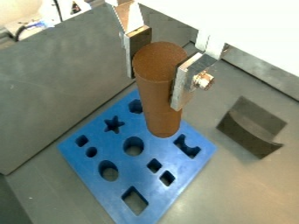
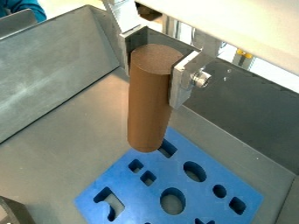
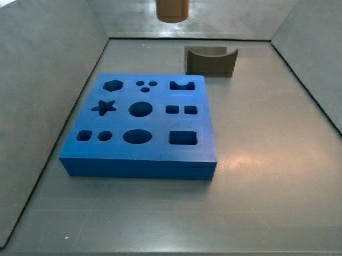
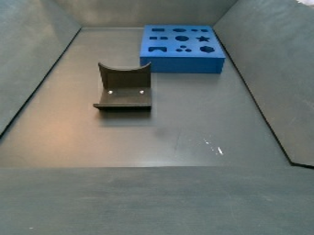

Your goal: Insert the round object.

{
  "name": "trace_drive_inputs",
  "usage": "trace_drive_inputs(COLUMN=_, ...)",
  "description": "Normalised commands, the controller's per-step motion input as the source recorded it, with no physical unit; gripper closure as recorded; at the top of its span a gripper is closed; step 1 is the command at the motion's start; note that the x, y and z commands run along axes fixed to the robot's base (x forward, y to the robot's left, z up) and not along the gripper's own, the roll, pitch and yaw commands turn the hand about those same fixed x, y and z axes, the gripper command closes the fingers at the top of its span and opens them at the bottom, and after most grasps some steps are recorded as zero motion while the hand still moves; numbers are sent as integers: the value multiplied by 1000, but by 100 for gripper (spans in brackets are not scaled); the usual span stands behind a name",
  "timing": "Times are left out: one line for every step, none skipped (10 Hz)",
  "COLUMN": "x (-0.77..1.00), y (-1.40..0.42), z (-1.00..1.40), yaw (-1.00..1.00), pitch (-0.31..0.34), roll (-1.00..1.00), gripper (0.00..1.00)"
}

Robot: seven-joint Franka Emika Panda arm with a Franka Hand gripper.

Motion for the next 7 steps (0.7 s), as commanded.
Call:
trace_drive_inputs(x=-237, y=63, z=-400, yaw=80, pitch=79, roll=-380, gripper=100)
trace_drive_inputs(x=-163, y=94, z=-457, yaw=80, pitch=29, roll=-357, gripper=100)
trace_drive_inputs(x=-120, y=103, z=-489, yaw=74, pitch=0, roll=-346, gripper=100)
trace_drive_inputs(x=-69, y=171, z=-597, yaw=80, pitch=0, roll=-297, gripper=100)
trace_drive_inputs(x=0, y=0, z=-954, yaw=0, pitch=0, roll=-107, gripper=100)
trace_drive_inputs(x=14, y=0, z=-989, yaw=0, pitch=10, roll=-67, gripper=100)
trace_drive_inputs(x=0, y=-31, z=-937, yaw=0, pitch=33, roll=-74, gripper=100)
